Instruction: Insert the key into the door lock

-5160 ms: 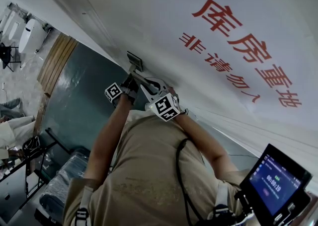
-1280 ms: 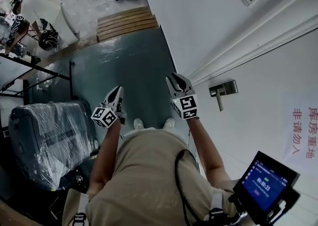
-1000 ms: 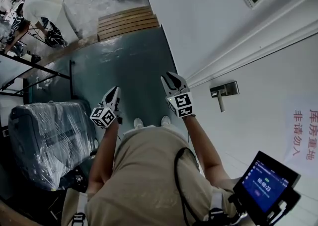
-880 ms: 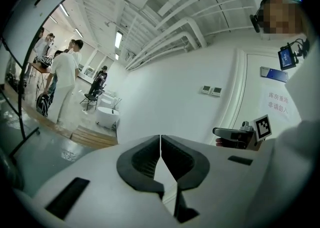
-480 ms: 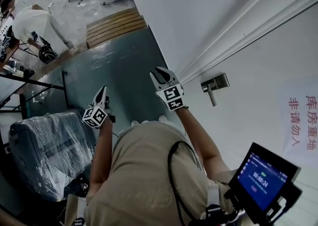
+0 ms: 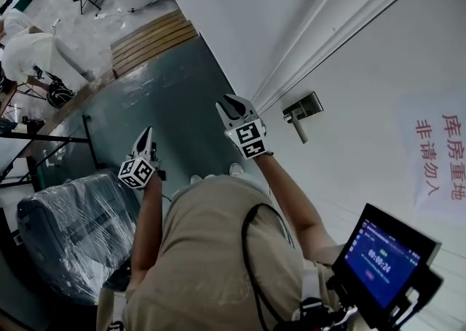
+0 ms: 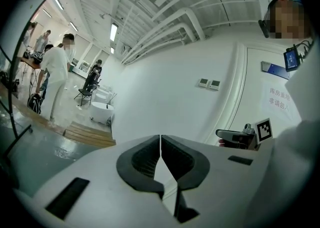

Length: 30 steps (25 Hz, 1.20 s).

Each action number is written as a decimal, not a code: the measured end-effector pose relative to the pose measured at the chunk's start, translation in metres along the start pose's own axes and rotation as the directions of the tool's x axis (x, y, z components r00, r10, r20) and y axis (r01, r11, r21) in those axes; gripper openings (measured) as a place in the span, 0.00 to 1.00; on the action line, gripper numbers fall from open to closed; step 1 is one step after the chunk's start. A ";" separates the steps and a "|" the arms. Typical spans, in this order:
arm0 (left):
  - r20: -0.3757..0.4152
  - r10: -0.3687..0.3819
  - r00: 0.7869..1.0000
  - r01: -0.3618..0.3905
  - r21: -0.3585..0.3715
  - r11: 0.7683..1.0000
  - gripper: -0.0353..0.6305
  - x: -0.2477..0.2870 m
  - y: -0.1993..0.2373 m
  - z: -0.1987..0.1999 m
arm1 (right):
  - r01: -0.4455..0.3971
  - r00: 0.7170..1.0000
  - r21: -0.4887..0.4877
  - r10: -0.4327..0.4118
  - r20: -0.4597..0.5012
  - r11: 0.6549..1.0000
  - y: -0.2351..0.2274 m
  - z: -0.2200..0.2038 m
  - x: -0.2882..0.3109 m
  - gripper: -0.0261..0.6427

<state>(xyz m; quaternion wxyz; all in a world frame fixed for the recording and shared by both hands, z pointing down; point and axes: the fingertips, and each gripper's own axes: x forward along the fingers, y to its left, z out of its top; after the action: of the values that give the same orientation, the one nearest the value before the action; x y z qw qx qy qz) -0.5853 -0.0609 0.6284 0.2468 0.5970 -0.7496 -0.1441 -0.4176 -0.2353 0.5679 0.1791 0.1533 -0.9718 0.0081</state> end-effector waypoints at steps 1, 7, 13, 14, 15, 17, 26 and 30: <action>-0.006 -0.002 1.000 0.002 0.001 1.000 0.08 0.000 -0.001 -0.003 | 0.007 1.000 0.004 -0.007 0.000 1.000 -0.003 -0.002 -0.003 0.16; -0.046 -0.013 0.999 0.013 0.002 1.000 0.08 0.004 -0.025 -0.023 | 0.035 0.999 0.031 -0.034 -0.029 0.999 -0.025 -0.021 -0.029 0.16; -0.073 -0.043 0.996 0.043 -0.004 0.999 0.08 0.011 -0.041 -0.035 | 0.080 0.994 -0.039 -0.083 -0.075 0.996 -0.035 -0.033 -0.046 0.13; -0.077 -0.050 0.996 0.049 -0.005 0.999 0.08 0.011 -0.044 -0.035 | 0.084 0.993 -0.035 -0.086 -0.076 0.996 -0.034 -0.032 -0.048 0.13; -0.082 -0.056 0.995 0.055 -0.006 0.998 0.08 0.010 -0.046 -0.036 | 0.086 0.993 -0.031 -0.088 -0.078 0.996 -0.033 -0.032 -0.050 0.13; -0.096 -0.066 0.993 0.066 -0.005 0.998 0.08 0.010 -0.049 -0.040 | 0.088 0.993 -0.022 -0.089 -0.083 0.996 -0.032 -0.035 -0.053 0.13; -0.166 -0.125 0.978 0.122 -0.026 0.992 0.08 0.022 -0.067 -0.068 | 0.155 0.983 0.009 -0.153 -0.103 0.988 -0.045 -0.054 -0.081 0.13; -0.195 -0.157 0.968 0.154 -0.033 0.988 0.08 0.031 -0.083 -0.080 | 0.188 0.977 0.019 -0.185 -0.105 0.982 -0.054 -0.058 -0.098 0.13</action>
<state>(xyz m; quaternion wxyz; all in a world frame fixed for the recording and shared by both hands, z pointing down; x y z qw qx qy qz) -0.4785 -0.1049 0.6592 0.3127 0.6632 -0.6711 -0.1098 -0.2943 -0.2543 0.5859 0.2265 0.2456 -0.9425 0.0133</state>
